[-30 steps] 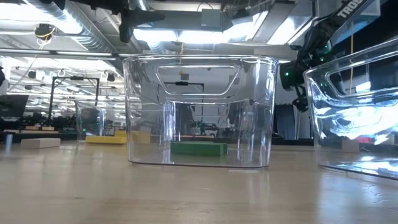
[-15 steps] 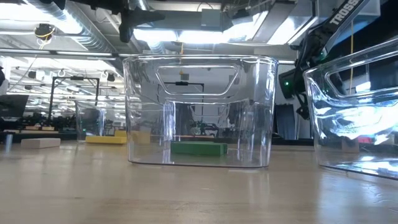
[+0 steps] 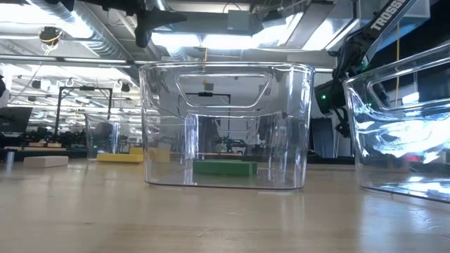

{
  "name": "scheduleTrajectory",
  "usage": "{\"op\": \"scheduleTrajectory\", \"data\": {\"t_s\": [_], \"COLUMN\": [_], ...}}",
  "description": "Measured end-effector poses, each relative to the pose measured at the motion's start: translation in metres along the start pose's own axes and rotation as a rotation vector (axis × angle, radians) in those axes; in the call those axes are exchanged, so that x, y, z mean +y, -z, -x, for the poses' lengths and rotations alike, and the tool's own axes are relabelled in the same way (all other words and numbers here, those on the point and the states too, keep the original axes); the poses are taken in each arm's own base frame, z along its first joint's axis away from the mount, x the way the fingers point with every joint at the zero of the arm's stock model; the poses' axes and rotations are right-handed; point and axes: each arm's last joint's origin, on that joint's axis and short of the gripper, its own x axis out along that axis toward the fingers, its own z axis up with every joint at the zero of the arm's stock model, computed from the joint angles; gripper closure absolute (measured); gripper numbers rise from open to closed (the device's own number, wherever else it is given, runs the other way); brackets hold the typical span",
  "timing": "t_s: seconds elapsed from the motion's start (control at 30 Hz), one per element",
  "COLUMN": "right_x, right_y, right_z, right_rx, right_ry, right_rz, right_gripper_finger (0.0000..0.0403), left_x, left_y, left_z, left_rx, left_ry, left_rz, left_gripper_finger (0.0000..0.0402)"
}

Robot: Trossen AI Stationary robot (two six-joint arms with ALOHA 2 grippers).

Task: Sort & place blocks by color
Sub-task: Put the top right light brown block into the bottom transparent bin

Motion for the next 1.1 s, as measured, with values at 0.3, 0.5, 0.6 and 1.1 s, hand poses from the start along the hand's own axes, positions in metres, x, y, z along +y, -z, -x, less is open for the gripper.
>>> {"op": "scheduleTrajectory", "data": {"t_s": [0.3,0.5,0.6,1.1], "right_x": [0.009,0.04,0.061,0.12], "right_y": [0.034,0.054,0.058,0.066], "right_z": [0.049,0.102,0.124,0.153], "right_rx": [-0.319,-0.809,-1.024,-1.404], "right_ry": [-0.202,-0.54,-0.663,-0.805], "right_rz": [0.003,-0.027,-0.004,0.121], "right_gripper_finger": [0.0268,0.0268,0.0268,0.0268], "left_x": [0.0,-0.001,-0.001,-0.002], "left_y": [0.0,0.0,0.001,-0.001], "left_z": [0.0,0.0,0.0,0.0], "left_rx": [0.0,0.014,0.023,-0.002], "left_ry": [0.001,0.024,0.04,0.053], "left_rz": [-0.056,-0.062,-0.098,-0.187], "left_gripper_finger": [0.0233,0.0233,0.0233,0.0233]}}
